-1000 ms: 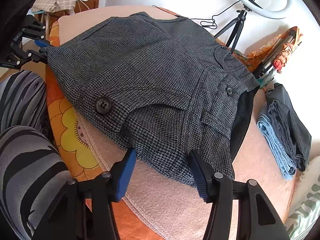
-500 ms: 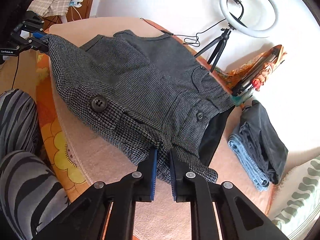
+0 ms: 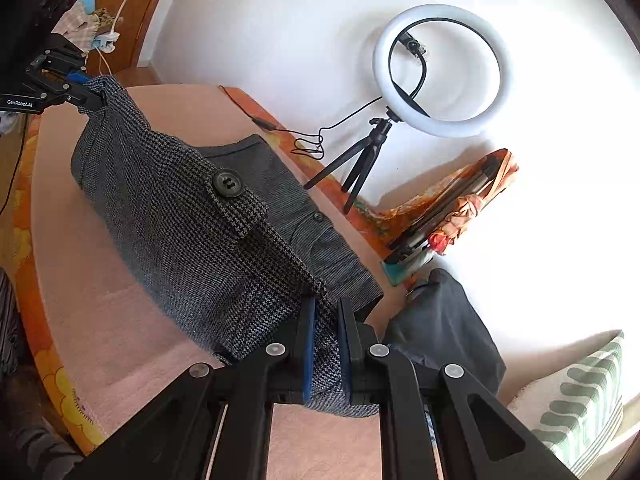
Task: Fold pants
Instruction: 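Lift the hems and fold the shorts over toward the waistband with both grippers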
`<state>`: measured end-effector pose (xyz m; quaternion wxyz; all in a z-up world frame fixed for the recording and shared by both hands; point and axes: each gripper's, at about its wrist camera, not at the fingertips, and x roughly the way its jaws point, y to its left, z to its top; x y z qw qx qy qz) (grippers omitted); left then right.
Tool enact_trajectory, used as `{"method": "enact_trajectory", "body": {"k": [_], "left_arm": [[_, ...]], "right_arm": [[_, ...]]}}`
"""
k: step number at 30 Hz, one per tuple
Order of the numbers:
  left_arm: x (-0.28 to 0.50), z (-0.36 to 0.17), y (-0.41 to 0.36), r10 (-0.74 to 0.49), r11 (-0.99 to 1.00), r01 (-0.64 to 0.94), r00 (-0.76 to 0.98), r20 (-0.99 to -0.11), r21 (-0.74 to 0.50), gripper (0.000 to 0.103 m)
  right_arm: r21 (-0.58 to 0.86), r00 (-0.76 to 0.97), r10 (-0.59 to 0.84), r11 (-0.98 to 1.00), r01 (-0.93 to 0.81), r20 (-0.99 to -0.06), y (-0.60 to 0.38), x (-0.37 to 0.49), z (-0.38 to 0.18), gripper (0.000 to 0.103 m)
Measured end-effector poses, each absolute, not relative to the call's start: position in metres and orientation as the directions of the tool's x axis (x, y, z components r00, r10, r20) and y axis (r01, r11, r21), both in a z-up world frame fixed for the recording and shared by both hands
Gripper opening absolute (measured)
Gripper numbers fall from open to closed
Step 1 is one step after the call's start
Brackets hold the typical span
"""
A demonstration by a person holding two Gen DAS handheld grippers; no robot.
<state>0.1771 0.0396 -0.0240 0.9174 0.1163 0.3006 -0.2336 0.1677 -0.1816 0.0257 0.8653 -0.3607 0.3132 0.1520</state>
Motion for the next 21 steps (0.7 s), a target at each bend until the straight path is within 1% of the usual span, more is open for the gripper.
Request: {"method": "enact_trajectory", "body": {"k": [8, 11, 17, 21], "left_arm": [[0.259, -0.007, 0.049, -0.341, 0.892, 0.451, 0.734, -0.587, 0.046, 0.011], [0.289, -0.009, 0.05, -0.325, 0.904, 0.426, 0.737, -0.592, 0.033, 0.011], [0.346, -0.038, 0.045, -0.293, 0.917, 0.399, 0.699, -0.652, 0.016, 0.011], [0.376, -0.06, 0.037, -0.261, 0.921, 0.389, 0.671, -0.694, 0.031, 0.011]], "right_arm": [[-0.559, 0.781, 0.001, 0.697, -0.449, -0.625, -0.175, 0.241, 0.039, 0.008], [-0.555, 0.78, -0.014, 0.71, -0.432, -0.625, -0.172, 0.273, 0.037, 0.008], [-0.539, 0.751, -0.049, 0.726, -0.426, -0.659, -0.172, 0.333, 0.008, 0.007], [-0.517, 0.724, -0.064, 0.743, -0.425, -0.686, -0.175, 0.363, -0.015, 0.007]]}}
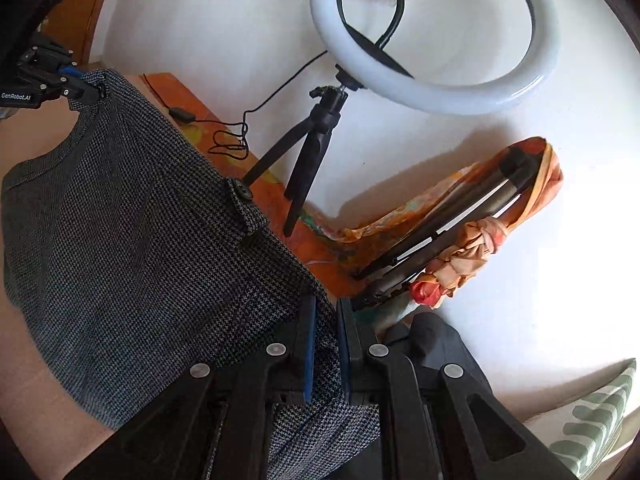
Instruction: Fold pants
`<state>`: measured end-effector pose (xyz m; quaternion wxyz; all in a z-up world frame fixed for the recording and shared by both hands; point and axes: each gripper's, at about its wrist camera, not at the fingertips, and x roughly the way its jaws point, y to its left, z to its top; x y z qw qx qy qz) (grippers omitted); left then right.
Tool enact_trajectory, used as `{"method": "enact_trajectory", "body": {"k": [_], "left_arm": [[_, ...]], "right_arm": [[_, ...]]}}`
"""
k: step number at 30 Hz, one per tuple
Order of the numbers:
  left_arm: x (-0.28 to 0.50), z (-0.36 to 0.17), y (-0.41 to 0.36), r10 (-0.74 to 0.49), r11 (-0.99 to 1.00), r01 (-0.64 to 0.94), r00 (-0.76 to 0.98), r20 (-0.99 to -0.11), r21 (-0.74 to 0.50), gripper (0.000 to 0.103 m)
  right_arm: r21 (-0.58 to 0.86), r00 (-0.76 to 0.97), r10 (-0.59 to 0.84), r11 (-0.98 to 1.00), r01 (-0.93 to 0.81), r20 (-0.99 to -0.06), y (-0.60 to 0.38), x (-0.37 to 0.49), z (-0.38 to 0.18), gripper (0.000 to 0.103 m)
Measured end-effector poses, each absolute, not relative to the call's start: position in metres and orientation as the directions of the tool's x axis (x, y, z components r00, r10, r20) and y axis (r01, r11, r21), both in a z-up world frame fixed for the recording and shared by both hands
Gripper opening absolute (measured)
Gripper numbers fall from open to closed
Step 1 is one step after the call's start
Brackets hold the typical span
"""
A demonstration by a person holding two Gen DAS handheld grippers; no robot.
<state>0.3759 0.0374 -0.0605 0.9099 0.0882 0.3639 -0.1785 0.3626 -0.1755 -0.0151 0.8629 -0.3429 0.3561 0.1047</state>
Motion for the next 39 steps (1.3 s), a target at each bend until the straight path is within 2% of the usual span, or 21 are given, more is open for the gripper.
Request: {"method": "enact_trajectory", "body": {"k": [11, 14, 16, 18, 22, 23, 24, 26, 28, 30, 33, 39], "left_arm": [[0.421, -0.117, 0.02, -0.165, 0.925, 0.369, 0.609, -0.776, 0.092, 0.012], [0.425, -0.125, 0.02, -0.139, 0.935, 0.339, 0.613, -0.778, 0.1, 0.018], [0.428, -0.128, 0.023, -0.11, 0.942, 0.316, 0.616, -0.78, 0.117, 0.028], [0.43, -0.127, 0.026, -0.079, 0.949, 0.286, 0.621, -0.78, 0.132, 0.034], [0.422, -0.115, 0.038, -0.044, 0.961, 0.236, 0.648, -0.761, 0.145, 0.034], [0.417, -0.11, 0.041, -0.041, 0.962, 0.229, 0.656, -0.753, 0.147, 0.035], [0.412, -0.105, 0.043, -0.041, 0.963, 0.224, 0.664, -0.747, 0.147, 0.037], [0.399, -0.093, 0.048, -0.056, 0.967, 0.221, 0.676, -0.735, 0.129, 0.041], [0.388, -0.085, 0.05, -0.091, 0.968, 0.233, 0.682, -0.725, 0.098, 0.054], [0.371, -0.076, 0.046, -0.12, 0.966, 0.245, 0.693, -0.711, 0.076, 0.058], [0.351, -0.069, 0.033, -0.188, 0.957, 0.29, 0.691, -0.698, 0.03, 0.059], [0.323, -0.077, -0.013, -0.25, 0.926, 0.376, 0.669, -0.7, 0.029, 0.062]], "right_arm": [[-0.507, 0.66, -0.125, 0.748, -0.428, -0.741, -0.179, 0.421, -0.086, 0.007], [-0.499, 0.644, -0.135, 0.754, -0.426, -0.753, -0.18, 0.432, -0.1, 0.007], [-0.491, 0.635, -0.137, 0.761, -0.423, -0.76, -0.181, 0.436, -0.107, 0.007], [-0.475, 0.625, -0.135, 0.775, -0.417, -0.769, -0.183, 0.44, -0.11, 0.008], [-0.436, 0.608, -0.136, 0.816, -0.378, -0.782, -0.191, 0.446, -0.106, 0.011], [-0.421, 0.609, -0.131, 0.832, -0.362, -0.782, -0.194, 0.446, -0.102, 0.019], [-0.414, 0.619, -0.132, 0.846, -0.338, -0.774, -0.197, 0.446, -0.096, 0.031], [-0.359, 0.629, -0.098, 0.883, -0.302, -0.771, -0.209, 0.441, -0.081, 0.041], [-0.252, 0.623, -0.03, 0.929, -0.272, -0.782, -0.22, 0.43, -0.066, 0.052], [-0.147, 0.628, 0.033, 0.961, -0.232, -0.778, -0.233, 0.411, -0.05, 0.067], [-0.051, 0.64, 0.079, 0.982, -0.182, -0.765, -0.245, 0.375, -0.037, 0.071], [0.144, 0.637, 0.128, 0.989, -0.026, -0.76, -0.273, 0.301, -0.042, 0.08]]}}
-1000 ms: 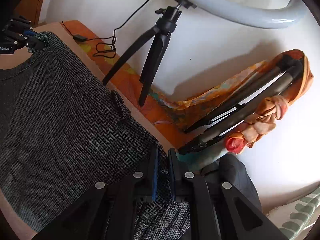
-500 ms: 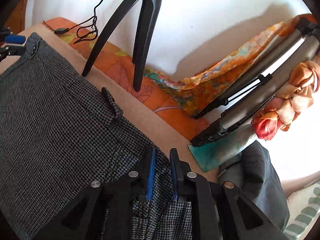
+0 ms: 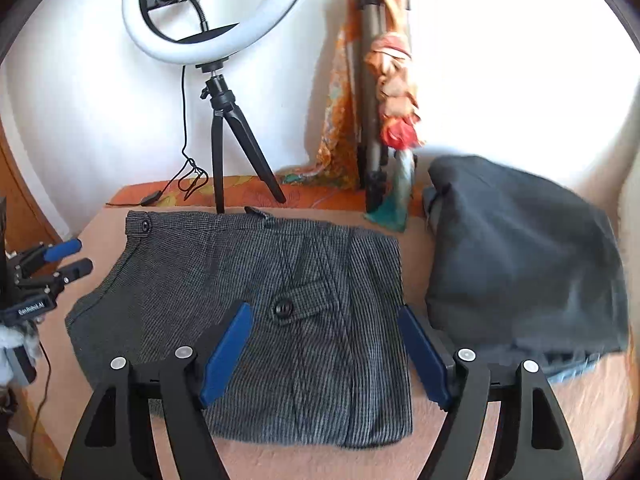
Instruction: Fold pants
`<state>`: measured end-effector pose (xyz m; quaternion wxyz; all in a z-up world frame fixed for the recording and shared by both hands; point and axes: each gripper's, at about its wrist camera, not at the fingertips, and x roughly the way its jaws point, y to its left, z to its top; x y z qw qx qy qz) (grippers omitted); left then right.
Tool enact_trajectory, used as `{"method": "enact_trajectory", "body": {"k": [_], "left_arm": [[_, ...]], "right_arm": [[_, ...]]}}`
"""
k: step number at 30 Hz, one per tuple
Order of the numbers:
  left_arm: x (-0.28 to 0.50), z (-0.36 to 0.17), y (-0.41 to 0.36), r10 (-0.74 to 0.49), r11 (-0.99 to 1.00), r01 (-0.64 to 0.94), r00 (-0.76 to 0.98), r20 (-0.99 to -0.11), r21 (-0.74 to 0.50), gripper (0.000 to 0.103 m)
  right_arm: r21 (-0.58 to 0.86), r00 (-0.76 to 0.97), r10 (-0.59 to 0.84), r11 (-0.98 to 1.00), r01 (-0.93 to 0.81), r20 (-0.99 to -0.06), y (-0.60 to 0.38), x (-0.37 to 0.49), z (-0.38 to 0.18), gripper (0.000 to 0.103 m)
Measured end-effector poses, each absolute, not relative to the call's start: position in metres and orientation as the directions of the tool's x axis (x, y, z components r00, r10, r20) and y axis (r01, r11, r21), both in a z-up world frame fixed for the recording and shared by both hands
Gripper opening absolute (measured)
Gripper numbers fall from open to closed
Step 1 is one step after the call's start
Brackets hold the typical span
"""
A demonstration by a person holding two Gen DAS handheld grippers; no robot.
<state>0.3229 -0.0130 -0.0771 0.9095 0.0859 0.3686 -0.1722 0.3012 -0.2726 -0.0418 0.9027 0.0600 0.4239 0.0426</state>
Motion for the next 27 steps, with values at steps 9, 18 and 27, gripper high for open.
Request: {"method": "enact_trajectory", "body": {"k": [9, 18, 27], "left_arm": [[0.315, -0.118, -0.059, -0.178, 0.894, 0.422, 0.649, -0.74, 0.154, 0.062], [0.325, -0.156, -0.049, -0.127, 0.897, 0.398, 0.649, -0.75, 0.193, 0.07], [0.32, -0.126, -0.006, -0.084, 0.953, 0.26, 0.724, -0.685, 0.158, 0.072]], "right_arm": [[0.481, 0.566, 0.272, 0.838, 0.259, -0.778, -0.317, 0.269, -0.102, 0.081], [0.627, 0.594, 0.362, 0.707, 0.328, -0.718, -0.325, 0.283, -0.135, 0.083], [0.719, 0.648, 0.41, 0.616, 0.322, -0.642, -0.324, 0.295, -0.146, 0.068]]}}
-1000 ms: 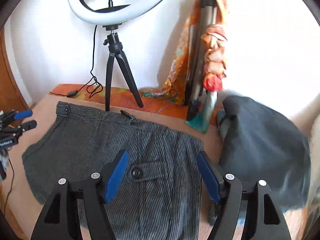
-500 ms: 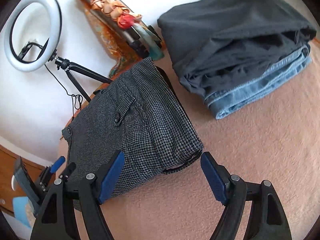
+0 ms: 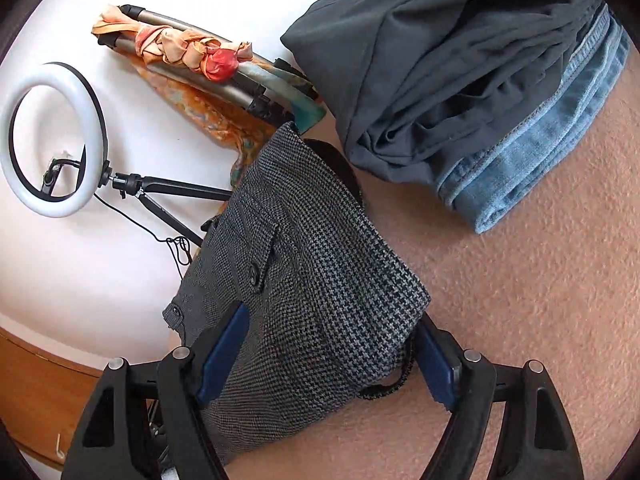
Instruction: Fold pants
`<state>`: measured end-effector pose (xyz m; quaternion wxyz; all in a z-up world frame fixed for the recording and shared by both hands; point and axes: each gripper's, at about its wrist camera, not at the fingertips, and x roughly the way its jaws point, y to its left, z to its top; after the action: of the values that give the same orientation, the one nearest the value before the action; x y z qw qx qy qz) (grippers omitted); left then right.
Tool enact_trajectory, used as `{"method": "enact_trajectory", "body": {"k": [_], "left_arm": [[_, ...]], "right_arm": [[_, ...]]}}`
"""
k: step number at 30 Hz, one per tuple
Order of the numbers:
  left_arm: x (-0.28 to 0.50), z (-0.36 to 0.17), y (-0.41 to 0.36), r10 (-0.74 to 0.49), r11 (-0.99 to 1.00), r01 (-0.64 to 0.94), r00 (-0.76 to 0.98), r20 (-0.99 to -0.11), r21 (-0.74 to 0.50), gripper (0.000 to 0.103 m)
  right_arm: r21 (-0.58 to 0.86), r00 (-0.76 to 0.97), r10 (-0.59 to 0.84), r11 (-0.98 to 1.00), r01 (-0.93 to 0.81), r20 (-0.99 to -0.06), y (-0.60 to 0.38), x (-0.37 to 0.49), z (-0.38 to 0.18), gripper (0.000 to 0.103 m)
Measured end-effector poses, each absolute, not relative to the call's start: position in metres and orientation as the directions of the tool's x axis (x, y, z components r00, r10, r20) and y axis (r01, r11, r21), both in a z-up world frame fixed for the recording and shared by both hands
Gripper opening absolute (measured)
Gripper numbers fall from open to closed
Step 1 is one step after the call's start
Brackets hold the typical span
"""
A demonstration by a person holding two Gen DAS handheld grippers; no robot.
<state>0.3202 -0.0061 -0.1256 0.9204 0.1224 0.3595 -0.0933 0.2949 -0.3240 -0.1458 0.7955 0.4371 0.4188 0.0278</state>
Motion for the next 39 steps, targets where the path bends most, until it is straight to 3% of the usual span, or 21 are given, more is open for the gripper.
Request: {"method": "enact_trajectory", "body": {"k": [3, 6, 12, 16, 25, 30, 39], "left_arm": [[0.314, -0.122, 0.016, -0.032, 0.96, 0.208, 0.744, -0.668, 0.186, 0.072], [0.32, -0.134, 0.026, 0.027, 0.949, 0.203, 0.712, -0.702, 0.242, 0.072], [0.326, -0.146, 0.047, 0.051, 0.955, 0.18, 0.685, -0.727, 0.236, 0.075], [0.321, -0.123, 0.042, 0.032, 0.959, 0.176, 0.713, -0.7, 0.224, 0.074], [0.312, -0.097, -0.051, -0.212, 0.912, 0.394, 0.691, -0.691, 0.114, 0.074], [0.307, -0.117, -0.077, -0.235, 0.866, 0.482, 0.628, -0.742, 0.133, 0.074], [0.311, -0.133, -0.076, -0.251, 0.877, 0.473, 0.598, -0.761, 0.083, 0.074]], "right_arm": [[0.715, 0.651, 0.399, 0.614, 0.334, -0.646, -0.324, 0.299, -0.149, 0.043], [0.702, 0.661, 0.382, 0.638, 0.318, -0.646, -0.323, 0.3, -0.144, 0.028], [0.599, 0.696, 0.308, 0.77, 0.218, -0.649, -0.304, 0.297, -0.105, 0.014], [0.575, 0.702, 0.292, 0.793, 0.202, -0.65, -0.3, 0.297, -0.098, 0.013], [0.589, 0.697, 0.294, 0.776, 0.226, -0.654, -0.304, 0.298, -0.104, 0.012], [0.571, 0.705, 0.286, 0.796, 0.202, -0.649, -0.301, 0.297, -0.095, 0.012], [0.542, 0.727, 0.281, 0.828, 0.147, -0.627, -0.284, 0.294, -0.072, 0.011]]}}
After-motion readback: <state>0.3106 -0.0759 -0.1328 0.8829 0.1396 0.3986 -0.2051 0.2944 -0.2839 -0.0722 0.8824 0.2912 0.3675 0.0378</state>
